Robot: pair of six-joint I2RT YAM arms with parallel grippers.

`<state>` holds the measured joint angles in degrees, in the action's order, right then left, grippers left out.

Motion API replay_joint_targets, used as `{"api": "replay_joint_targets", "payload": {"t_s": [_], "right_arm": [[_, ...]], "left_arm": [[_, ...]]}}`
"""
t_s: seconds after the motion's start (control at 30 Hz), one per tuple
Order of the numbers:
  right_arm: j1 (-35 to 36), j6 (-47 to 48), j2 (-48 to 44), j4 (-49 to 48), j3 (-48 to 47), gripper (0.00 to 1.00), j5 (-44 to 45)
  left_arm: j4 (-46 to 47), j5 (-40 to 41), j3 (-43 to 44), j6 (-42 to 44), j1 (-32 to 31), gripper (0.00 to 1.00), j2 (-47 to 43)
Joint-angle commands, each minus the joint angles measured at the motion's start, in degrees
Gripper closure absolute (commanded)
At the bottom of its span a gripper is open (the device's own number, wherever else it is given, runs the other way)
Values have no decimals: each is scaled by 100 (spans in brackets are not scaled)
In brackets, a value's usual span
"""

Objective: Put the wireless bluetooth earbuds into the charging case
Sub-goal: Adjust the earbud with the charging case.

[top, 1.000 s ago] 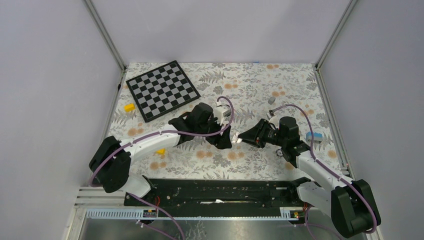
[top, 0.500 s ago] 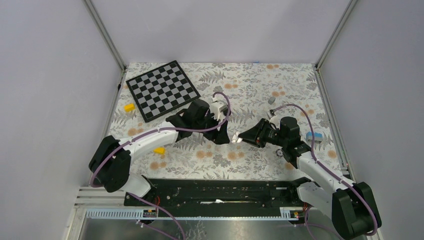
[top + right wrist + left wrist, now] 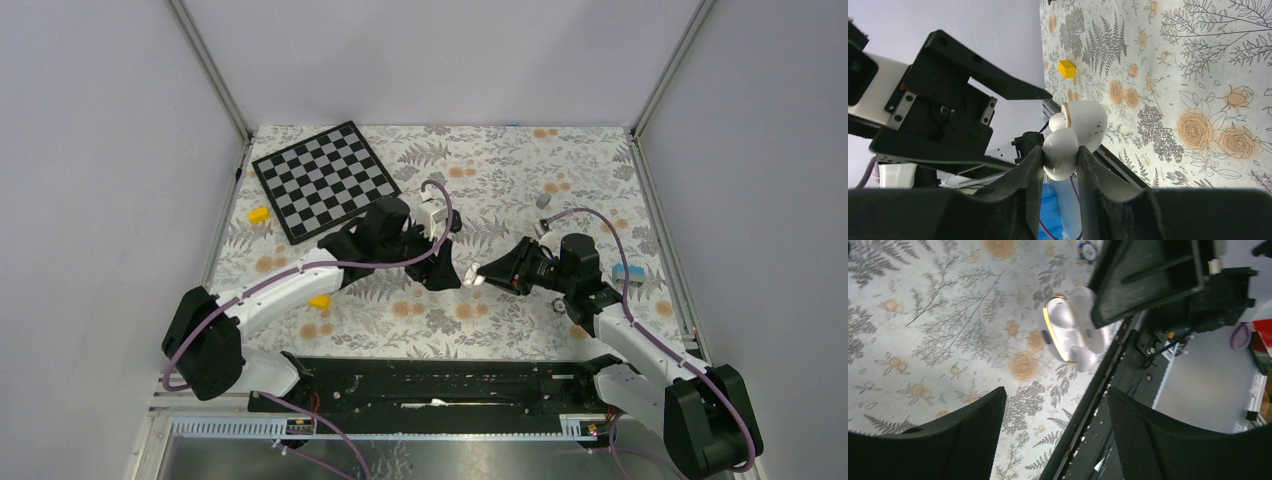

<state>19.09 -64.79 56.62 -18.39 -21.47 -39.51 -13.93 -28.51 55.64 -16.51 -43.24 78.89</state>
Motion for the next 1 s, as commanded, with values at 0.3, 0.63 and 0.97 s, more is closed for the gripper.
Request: {"api": "replay_joint_targets", "payload": {"t_s": [0.3,0.63,0.97], "right_arm": [[40,21,-19,-16,-153,100,44],[33,63,-56,55,-165,100,13],[35,55,-123,47,-95,100,22]], "left_arm": [[276,-354,47,19,-320,24,111],[428,-116,206,-75,-316,25,363],[157,198,390,177,-269,26,484]]}}
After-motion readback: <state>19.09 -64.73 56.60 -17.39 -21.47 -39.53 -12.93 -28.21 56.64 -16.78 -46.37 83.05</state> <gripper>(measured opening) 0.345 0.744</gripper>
